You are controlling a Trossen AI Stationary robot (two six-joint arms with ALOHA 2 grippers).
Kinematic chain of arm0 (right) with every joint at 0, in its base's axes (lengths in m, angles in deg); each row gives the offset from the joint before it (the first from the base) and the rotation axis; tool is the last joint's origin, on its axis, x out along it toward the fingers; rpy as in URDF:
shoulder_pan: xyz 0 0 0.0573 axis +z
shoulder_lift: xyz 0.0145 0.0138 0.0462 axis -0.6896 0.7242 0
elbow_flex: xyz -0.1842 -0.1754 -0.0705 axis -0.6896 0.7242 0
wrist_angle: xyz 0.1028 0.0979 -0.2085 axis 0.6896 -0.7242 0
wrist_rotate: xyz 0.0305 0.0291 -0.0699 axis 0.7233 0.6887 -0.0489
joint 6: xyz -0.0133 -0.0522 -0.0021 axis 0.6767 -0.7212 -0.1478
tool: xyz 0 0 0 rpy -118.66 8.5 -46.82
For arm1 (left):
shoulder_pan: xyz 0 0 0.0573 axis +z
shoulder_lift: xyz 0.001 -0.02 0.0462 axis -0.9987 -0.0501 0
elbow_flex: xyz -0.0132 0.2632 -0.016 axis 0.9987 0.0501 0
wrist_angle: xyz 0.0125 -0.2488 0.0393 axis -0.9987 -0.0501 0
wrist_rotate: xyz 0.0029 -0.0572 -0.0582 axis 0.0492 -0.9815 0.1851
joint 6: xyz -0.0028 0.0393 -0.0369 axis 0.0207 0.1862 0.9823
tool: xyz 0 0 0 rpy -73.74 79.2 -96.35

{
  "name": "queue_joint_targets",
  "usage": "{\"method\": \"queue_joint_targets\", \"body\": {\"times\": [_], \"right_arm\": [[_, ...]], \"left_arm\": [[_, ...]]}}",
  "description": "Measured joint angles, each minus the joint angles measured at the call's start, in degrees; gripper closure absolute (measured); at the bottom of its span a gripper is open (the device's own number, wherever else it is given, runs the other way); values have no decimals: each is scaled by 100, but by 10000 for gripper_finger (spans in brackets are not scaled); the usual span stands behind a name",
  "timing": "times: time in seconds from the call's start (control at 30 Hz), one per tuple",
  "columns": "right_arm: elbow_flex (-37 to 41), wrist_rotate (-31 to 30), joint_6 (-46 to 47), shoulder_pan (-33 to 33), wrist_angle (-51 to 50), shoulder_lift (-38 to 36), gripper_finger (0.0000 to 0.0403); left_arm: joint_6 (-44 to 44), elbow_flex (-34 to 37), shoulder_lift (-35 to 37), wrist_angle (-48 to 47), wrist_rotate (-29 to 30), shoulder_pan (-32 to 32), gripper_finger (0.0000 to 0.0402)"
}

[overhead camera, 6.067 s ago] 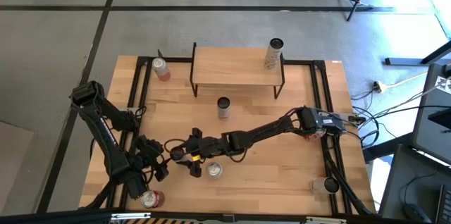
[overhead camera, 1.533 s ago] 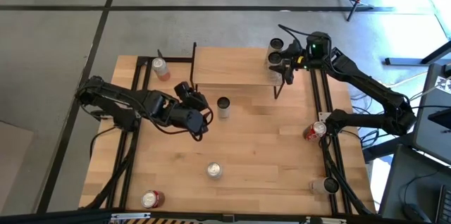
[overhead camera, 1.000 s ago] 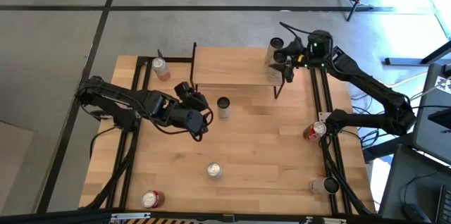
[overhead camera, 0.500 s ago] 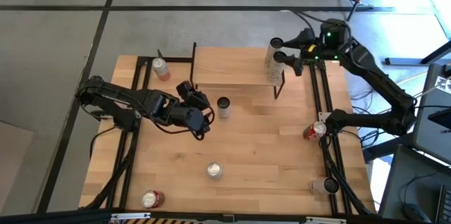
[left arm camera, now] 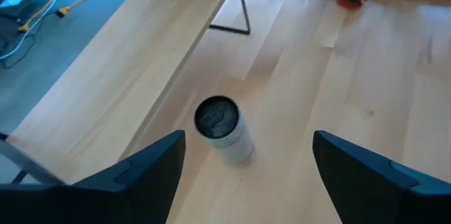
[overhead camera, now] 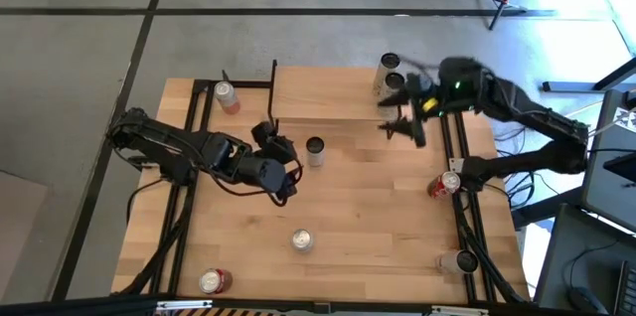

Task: Place canned beverage on shelf
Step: Put the top white and pink soda can on the shelf

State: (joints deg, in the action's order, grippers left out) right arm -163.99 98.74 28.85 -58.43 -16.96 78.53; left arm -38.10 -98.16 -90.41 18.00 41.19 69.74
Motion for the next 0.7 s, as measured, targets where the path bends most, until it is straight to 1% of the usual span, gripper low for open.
{"method": "queue_joint_targets", "body": {"times": [0.1,0.17,0.27,0.37,0.5,0.6,0.7], "right_arm": [[1,-524,77,685,54,140,96],[1,-753,110,1036,120,269,96],[1,-918,125,1419,163,541,96],[3,-929,124,1634,161,836,96],[3,-947,246,1725,184,1273,96],[3,-1185,333,1708,320,1627,96],[3,-1536,338,1705,442,1956,96]], "left_arm": [[28,0,0,-180,-96,-40,94],[34,0,0,-358,-474,-77,94],[154,103,0,-631,-1060,-106,94],[290,469,69,-577,-1220,-105,94],[167,1211,454,17,-1381,-65,94],[50,1891,828,606,-1476,31,94],[-7,2506,1250,1226,-1356,142,94]]}}
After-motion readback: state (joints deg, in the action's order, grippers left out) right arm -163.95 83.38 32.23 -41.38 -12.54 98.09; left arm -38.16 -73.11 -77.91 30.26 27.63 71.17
